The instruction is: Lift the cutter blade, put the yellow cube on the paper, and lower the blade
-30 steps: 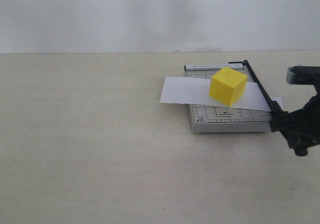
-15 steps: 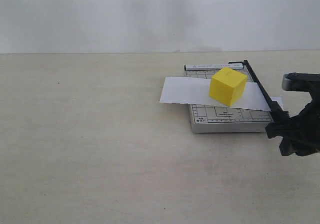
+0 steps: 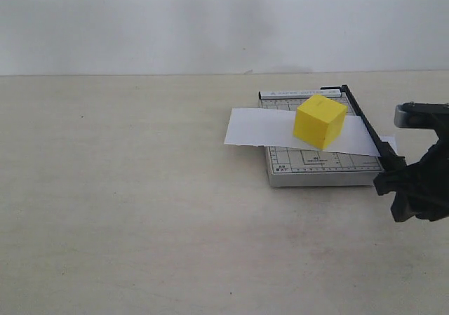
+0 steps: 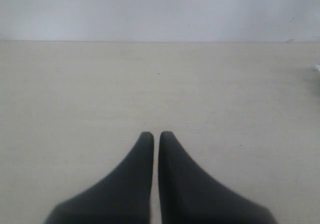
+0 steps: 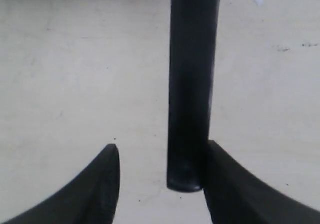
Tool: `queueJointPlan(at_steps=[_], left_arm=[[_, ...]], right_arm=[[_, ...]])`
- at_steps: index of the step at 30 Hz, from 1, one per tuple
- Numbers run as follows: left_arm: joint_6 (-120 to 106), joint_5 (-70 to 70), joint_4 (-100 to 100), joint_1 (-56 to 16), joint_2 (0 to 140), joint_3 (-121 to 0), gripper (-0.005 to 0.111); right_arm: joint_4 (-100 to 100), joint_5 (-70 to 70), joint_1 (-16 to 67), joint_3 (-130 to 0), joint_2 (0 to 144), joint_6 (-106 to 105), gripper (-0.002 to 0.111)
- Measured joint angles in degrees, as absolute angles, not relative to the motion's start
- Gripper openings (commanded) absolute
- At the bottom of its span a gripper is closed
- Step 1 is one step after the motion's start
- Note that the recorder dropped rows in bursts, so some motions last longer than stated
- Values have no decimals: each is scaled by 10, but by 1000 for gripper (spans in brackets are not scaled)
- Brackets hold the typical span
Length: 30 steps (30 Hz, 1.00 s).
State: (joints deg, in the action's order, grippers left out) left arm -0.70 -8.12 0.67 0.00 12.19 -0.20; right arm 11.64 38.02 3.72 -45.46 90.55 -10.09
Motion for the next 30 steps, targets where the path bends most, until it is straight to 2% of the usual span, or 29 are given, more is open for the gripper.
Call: queueJointPlan(at_steps=[8, 10, 14, 17, 22, 25, 30], left_arm=[[-7, -81, 7, 0, 122, -2, 4], [-7, -81, 7, 0, 122, -2, 4], [-7, -81, 7, 0, 122, -2, 4], [-7, -81, 7, 0, 122, -2, 4], [-7, -81, 7, 0, 122, -2, 4], [-7, -81, 7, 0, 122, -2, 4], [-7, -81, 7, 0, 122, -2, 4]], right_arm=[[40, 459, 40, -544, 831, -45, 47], [24, 477, 40, -559, 804, -16, 38], [16, 442, 40, -539, 714, 36, 1], [19, 321, 40, -468, 597, 30, 0], [15, 129, 40, -292, 319, -4, 0], [8, 79, 40, -212, 186, -24, 0], [4, 83, 40, -131, 77, -29, 0]])
